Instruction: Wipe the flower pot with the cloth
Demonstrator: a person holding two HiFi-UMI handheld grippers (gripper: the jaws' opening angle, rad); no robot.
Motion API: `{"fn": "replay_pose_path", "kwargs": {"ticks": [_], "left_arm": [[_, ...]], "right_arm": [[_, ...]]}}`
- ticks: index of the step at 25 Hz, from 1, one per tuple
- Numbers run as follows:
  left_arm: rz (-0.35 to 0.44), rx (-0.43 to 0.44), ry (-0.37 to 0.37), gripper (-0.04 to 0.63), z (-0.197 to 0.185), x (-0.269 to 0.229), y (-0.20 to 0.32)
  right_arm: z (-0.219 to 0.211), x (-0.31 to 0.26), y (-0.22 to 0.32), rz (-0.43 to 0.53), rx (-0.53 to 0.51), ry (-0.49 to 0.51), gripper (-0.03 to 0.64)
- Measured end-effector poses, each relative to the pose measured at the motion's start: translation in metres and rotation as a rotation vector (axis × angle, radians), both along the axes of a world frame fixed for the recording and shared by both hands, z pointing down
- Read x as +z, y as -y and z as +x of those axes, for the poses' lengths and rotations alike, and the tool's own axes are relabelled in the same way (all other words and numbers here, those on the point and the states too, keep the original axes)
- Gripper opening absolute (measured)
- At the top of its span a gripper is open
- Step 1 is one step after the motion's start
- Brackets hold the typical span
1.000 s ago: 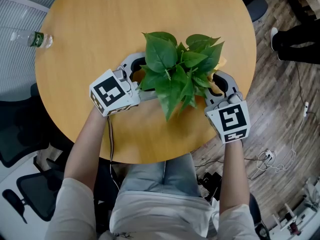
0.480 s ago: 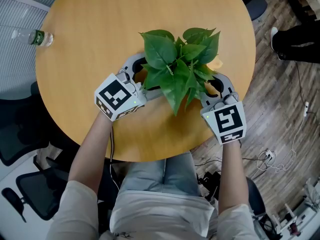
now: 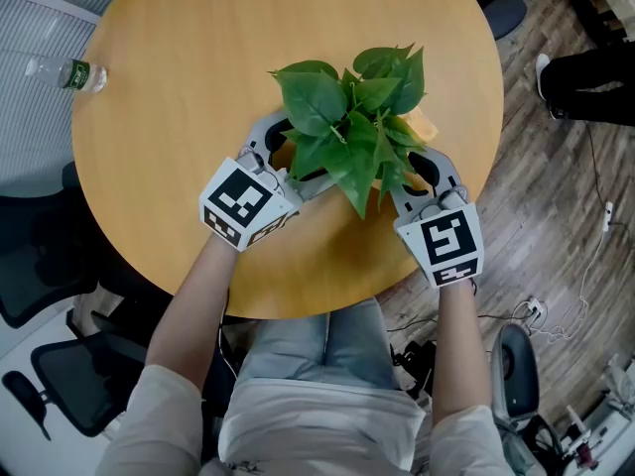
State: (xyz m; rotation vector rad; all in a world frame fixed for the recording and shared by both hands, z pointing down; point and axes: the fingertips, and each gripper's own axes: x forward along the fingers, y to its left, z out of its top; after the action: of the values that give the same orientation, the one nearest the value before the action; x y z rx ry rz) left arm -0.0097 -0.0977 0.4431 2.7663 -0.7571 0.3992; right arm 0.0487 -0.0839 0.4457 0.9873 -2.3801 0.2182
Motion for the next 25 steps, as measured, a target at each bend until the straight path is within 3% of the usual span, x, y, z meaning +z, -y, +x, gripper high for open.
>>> {"fn": "replay_pose_path", "kwargs": {"ticks": [25], "left_arm": [[-0.024,-0.324,0.046,0.41,0.005,0.004,0.007]], "right_arm": [[-0.015,0.002,-0.02,-0.019,-0.045,0.018,0.049]]}}
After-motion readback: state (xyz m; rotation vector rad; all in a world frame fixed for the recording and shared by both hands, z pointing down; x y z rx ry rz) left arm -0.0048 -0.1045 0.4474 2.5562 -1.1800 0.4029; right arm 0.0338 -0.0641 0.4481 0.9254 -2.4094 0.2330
